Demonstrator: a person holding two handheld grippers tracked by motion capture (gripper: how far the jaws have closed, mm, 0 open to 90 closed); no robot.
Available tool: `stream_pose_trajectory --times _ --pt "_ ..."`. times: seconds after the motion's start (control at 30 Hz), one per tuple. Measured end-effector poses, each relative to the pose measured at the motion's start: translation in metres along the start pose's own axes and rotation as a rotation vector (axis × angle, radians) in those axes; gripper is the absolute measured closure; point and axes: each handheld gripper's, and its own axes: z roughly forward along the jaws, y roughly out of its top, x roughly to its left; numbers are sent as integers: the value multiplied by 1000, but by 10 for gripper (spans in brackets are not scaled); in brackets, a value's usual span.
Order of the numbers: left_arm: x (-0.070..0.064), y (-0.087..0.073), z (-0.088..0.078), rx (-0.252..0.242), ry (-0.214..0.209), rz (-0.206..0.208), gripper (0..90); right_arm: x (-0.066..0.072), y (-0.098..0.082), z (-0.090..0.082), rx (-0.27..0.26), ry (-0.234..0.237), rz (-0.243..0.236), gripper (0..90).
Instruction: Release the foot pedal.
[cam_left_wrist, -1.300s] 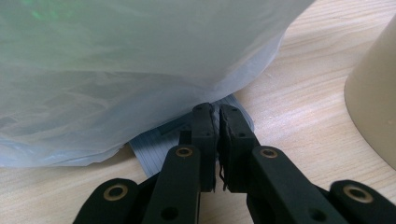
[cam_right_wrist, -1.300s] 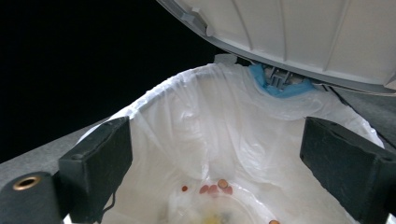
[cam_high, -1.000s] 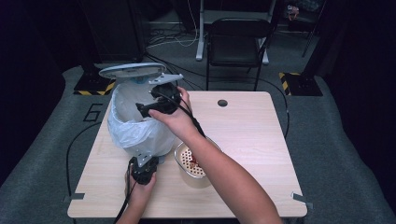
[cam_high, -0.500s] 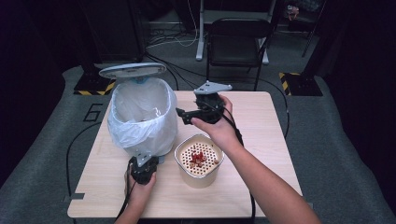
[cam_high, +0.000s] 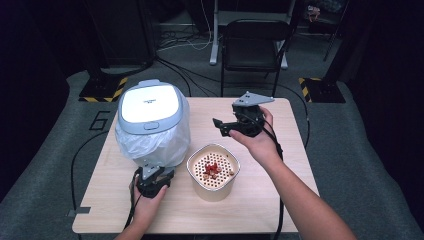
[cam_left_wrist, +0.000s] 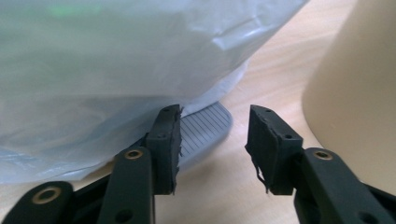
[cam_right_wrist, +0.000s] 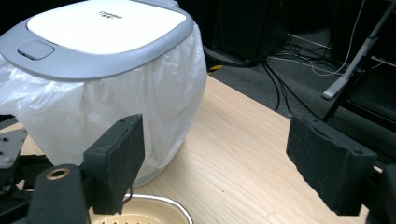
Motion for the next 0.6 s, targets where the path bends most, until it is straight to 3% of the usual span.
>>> stream_pose_trajectory --times 0.17,0.23,0.3,0.37,0.43,0.6 --pt "0 4 -8 66 -51 49 490 -7 -9 -10 -5 -11 7 214" --pt "1 5 -11 99 -120 41 472 -9 -14 -15 -8 -8 26 218" --pt "2 4 -15 106 -151 43 464 -12 -18 -19 -15 -7 32 226" --pt "3 4 -21 107 -168 50 459 -14 -22 -23 -16 -15 37 229" --pt "3 2 -27 103 -187 25 454 -18 -28 -28 -23 -21 44 231" --pt "8 1 -35 92 -189 16 452 -25 -39 -36 -15 -53 60 236"
